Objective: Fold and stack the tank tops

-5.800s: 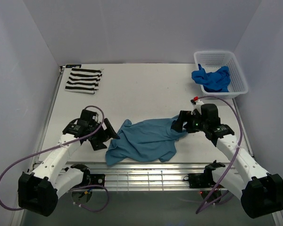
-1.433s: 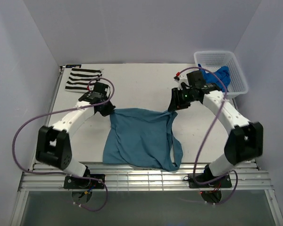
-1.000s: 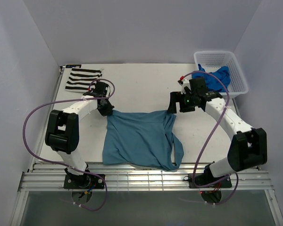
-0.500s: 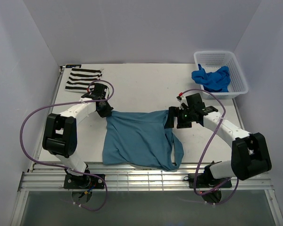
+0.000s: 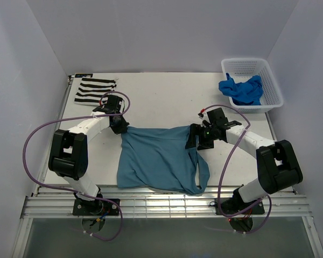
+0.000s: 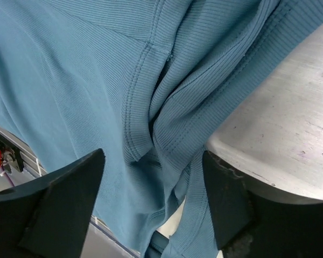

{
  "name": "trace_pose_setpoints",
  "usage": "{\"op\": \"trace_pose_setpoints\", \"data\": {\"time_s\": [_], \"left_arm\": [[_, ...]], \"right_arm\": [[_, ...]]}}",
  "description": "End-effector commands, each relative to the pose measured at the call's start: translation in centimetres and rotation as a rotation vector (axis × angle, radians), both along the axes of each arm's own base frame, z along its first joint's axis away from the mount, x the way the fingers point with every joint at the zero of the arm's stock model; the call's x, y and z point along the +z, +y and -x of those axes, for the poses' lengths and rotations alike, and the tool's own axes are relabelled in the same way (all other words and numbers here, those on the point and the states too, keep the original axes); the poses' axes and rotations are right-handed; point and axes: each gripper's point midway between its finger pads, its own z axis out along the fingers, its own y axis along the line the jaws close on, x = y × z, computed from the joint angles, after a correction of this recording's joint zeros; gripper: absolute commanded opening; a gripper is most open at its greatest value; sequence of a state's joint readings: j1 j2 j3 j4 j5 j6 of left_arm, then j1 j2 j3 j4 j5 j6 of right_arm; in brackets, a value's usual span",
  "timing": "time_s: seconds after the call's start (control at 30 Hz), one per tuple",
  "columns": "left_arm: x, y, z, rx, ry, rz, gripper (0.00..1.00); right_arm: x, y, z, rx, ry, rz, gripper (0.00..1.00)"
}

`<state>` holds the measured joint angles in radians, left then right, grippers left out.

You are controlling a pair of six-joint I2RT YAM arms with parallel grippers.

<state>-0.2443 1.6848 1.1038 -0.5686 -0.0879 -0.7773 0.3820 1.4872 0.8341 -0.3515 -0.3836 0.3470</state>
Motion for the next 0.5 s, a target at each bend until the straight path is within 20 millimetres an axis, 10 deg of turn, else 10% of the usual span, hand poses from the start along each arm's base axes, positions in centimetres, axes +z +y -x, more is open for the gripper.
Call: {"op": "trace_pose_setpoints", "data": {"time_s": [0.0, 0.47], "left_arm": [[1.08, 0.28, -0.59, 0.004, -0.039, -0.010, 0.00], [0.87, 0.25, -0.59, -0.003, -0.030, -0.010, 0.00]], "right_arm": [[-0.39, 0.51, -0.21, -0.004, 0.006, -0.009, 0.77], [-1.07, 0.85, -0.10, -0.021, 0.031, 0.001, 0.43]]}}
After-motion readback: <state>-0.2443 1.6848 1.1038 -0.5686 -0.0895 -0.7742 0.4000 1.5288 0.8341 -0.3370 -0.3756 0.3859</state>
